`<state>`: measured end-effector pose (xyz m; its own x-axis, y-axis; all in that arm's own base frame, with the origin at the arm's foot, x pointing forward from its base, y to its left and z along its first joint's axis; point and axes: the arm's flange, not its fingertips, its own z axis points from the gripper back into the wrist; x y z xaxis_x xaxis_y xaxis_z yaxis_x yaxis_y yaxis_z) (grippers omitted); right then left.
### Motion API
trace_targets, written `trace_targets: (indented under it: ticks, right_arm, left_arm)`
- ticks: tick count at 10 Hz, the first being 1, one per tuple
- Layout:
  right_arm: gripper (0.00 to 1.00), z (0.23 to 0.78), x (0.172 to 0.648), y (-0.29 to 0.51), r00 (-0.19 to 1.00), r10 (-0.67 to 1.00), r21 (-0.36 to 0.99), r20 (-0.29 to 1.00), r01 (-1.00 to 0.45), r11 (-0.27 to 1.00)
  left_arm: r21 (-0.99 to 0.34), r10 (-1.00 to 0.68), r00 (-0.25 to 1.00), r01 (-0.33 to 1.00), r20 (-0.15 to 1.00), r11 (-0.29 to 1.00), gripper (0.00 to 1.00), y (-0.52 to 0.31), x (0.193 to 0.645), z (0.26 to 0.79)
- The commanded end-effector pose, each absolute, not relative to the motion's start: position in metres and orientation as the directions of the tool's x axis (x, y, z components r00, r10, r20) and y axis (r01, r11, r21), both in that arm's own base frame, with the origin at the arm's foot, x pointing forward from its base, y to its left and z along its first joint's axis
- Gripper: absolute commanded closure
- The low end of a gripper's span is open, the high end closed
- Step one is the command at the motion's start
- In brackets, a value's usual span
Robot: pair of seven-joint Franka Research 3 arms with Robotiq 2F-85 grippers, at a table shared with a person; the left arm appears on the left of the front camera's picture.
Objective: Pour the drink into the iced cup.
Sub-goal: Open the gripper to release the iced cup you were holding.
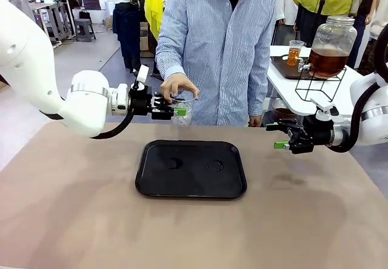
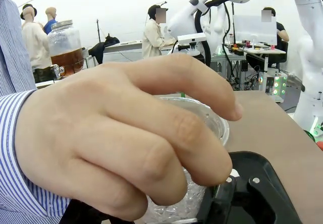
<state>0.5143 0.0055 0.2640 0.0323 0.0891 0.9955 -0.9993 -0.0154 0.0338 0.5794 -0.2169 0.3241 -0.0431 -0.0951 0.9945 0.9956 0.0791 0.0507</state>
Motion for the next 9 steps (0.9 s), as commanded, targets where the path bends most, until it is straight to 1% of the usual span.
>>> trace_targets:
  ticks: [1,3,4,5,9]
  right_arm:
    - [0.00,0.267,0.515,0.007,0.027,0.085,0.029,0.996,-0.999,-0.021]
    - [0.00,0.267,0.515,0.007,0.027,0.085,0.029,0.996,-0.999,-0.021]
    - [0.00,0.267,0.515,0.007,0.027,0.085,0.029,0.996,-0.999,-0.021]
    - [0.00,0.267,0.515,0.007,0.027,0.085,0.029,0.996,-0.999,-0.021]
    - [0.00,0.267,0.515,0.007,0.027,0.085,0.029,0.996,-0.999,-0.021]
  left_arm:
    - [0.053,-0.092,-0.045,0.995,0.995,0.079,0.27,-0.218,0.578,0.326]
    - [0.053,-0.092,-0.045,0.995,0.995,0.079,0.27,-0.218,0.578,0.326]
    - [0.051,-0.095,-0.043,0.996,0.995,0.079,0.20,-0.217,0.579,0.324]
    - [0.047,-0.073,-0.043,0.997,0.996,0.065,0.01,-0.216,0.579,0.325]
    - [0.024,-0.054,-0.021,0.999,0.998,0.049,0.00,-0.199,0.566,0.327]
